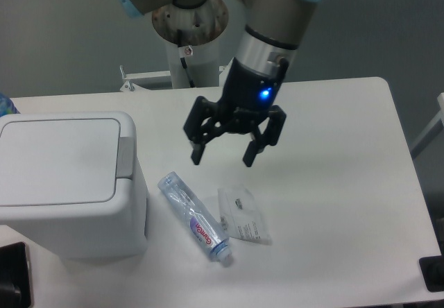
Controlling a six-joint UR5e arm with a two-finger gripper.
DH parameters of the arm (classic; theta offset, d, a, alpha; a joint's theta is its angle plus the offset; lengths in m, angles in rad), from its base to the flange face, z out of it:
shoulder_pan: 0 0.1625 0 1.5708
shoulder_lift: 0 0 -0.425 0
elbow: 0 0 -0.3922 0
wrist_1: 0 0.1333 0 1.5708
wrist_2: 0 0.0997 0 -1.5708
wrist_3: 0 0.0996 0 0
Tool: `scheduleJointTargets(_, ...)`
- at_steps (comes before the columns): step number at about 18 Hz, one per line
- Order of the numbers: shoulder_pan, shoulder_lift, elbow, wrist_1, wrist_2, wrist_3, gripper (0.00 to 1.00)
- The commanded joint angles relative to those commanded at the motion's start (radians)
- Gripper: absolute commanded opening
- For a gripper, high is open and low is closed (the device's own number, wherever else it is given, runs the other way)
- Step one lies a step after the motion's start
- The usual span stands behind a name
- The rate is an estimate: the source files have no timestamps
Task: Open the trash can
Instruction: 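Move the open gripper across the table toward the white trash can lid, then lower the gripper finger onto the lid's edge beside the hinge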
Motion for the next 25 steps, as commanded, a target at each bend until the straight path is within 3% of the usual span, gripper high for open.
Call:
scheduleJointTargets(2,-0.015,0.018,-0.012,0.001,0.057,0.012,1.00)
scheduleJointTargets(3,-0.049,0.021,-0.017,0.005,0.063,0.027,1.00)
scheduleJointTargets(9,-0.078,0.020,-0.046,0.008,0.066,0.051,1.00)
scheduleJointTargets(17,-0.083,0.052,-0.087,0.006,0.065,0.044,1.00)
scheduleJointTargets(25,-0.103,0.045,-0.097,0.006,0.066,0.044,1.00)
